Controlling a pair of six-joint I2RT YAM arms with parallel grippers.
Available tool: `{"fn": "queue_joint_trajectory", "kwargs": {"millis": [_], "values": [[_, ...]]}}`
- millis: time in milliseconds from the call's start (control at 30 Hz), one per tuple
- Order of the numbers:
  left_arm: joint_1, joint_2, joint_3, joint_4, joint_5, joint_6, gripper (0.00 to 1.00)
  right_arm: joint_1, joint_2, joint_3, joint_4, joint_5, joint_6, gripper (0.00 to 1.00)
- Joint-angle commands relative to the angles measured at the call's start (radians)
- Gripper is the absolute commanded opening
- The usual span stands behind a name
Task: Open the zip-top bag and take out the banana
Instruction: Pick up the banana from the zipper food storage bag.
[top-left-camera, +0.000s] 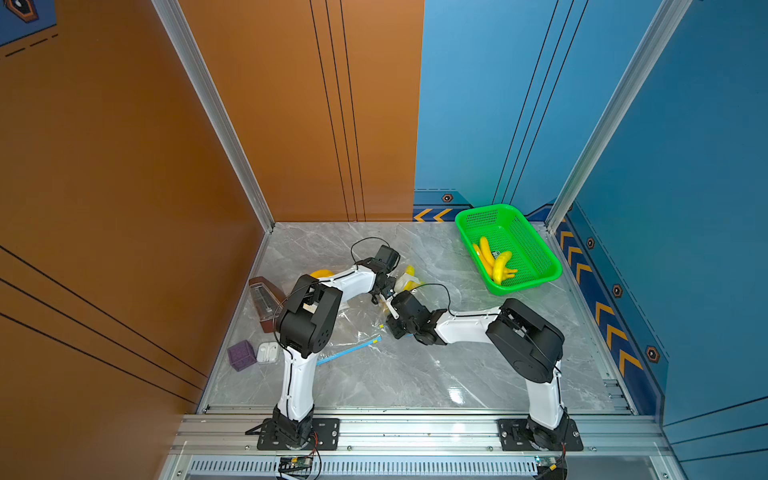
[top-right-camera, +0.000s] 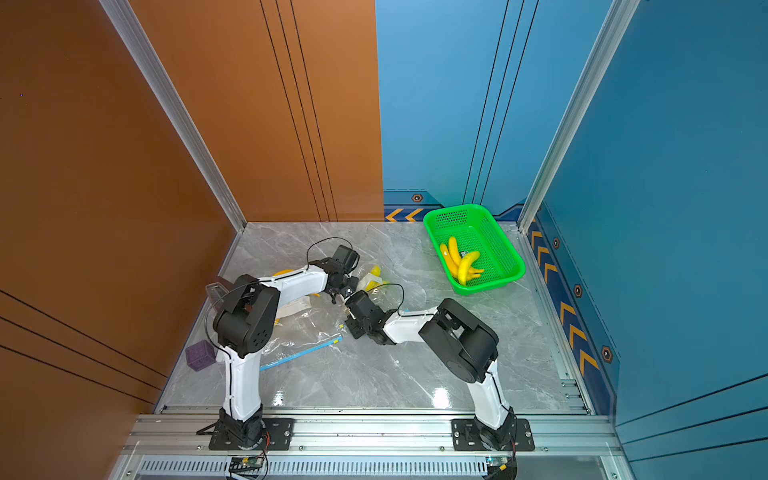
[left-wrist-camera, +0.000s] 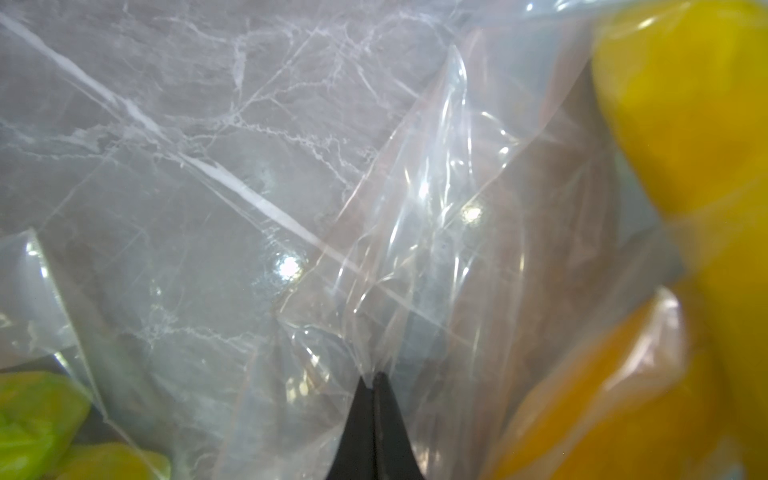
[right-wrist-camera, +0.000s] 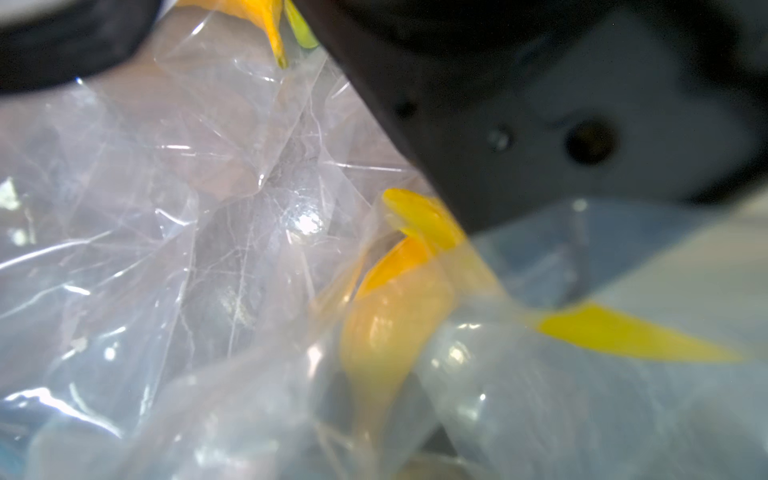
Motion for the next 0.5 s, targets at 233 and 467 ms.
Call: {"fn": "queue_joint_trajectory", "kwargs": {"millis": [233, 467], "values": [[0.019, -0.014, 0.009, -0.033, -0.028, 0.013, 0.0, 0.024, -0.126, -0.076, -0.073, 0.078, 0.016, 0.02], [0.098, -0.025, 0.024, -0.034, -0.009, 0.024, 0.0, 0.024, -0.272, -0.195, -0.091, 0.053, 0.066, 0.01]]}}
